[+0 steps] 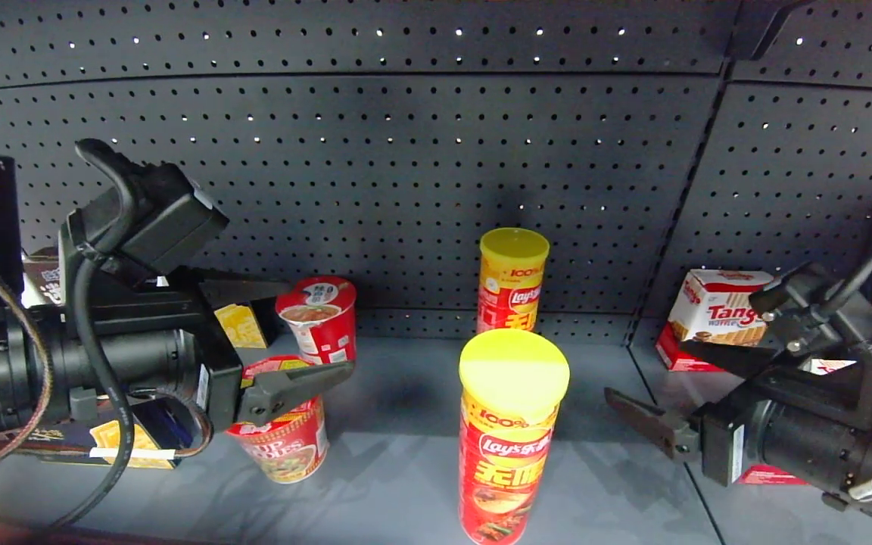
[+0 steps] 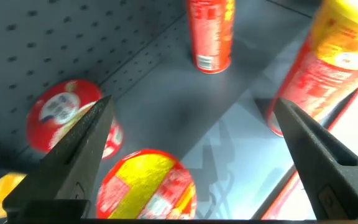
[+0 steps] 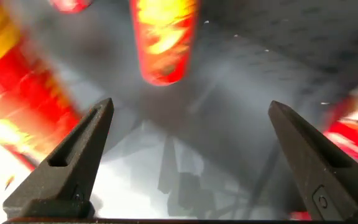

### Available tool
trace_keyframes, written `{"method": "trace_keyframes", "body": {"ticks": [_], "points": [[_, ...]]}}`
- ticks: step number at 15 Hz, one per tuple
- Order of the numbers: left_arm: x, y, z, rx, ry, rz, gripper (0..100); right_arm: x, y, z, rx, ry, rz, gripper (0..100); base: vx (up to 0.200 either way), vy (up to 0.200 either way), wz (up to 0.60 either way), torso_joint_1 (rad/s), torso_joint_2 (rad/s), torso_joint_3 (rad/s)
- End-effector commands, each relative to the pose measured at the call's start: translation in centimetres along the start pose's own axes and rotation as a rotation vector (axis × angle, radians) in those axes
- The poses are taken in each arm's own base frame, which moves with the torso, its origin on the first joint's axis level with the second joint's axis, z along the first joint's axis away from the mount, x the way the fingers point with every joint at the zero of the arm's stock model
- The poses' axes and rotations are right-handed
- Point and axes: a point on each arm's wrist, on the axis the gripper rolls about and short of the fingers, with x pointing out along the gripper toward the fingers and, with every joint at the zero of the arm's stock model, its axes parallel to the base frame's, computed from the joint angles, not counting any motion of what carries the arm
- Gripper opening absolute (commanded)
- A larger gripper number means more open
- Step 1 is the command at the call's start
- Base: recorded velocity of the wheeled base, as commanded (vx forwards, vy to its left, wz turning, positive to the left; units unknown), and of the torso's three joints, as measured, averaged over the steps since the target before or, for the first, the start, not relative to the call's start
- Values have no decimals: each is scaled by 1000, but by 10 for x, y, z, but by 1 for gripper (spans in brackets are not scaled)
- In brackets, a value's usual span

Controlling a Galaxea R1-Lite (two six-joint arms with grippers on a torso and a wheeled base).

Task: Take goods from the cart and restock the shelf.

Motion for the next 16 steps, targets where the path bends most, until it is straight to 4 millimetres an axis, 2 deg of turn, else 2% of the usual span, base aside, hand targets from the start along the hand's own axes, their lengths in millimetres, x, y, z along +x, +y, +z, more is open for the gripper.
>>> {"method": "trace_keyframes", "body": {"ticks": [1, 5, 9, 11, 16], "points": [[-10, 4, -3, -9, -8, 38, 100, -17, -8, 12, 23, -78, -24, 100, 0, 0, 0, 0, 0, 0], [-15, 5, -10, -12, -16, 56, 100, -22, -13, 21, 30, -80, -99, 100, 0, 0, 0, 0, 0, 0], [-15, 5, -9, -11, -19, 59, 100, -23, -13, 16, 23, -53, -102, 100, 0, 0, 0, 0, 0, 0], [-15, 5, -9, -11, -19, 59, 100, -24, -14, 17, 27, -56, -102, 100, 0, 0, -600, 5, 0, -2], [-15, 6, -7, -8, -25, 62, 100, -26, -14, 11, 24, -44, -97, 100, 0, 0, 0, 0, 0, 0]]}}
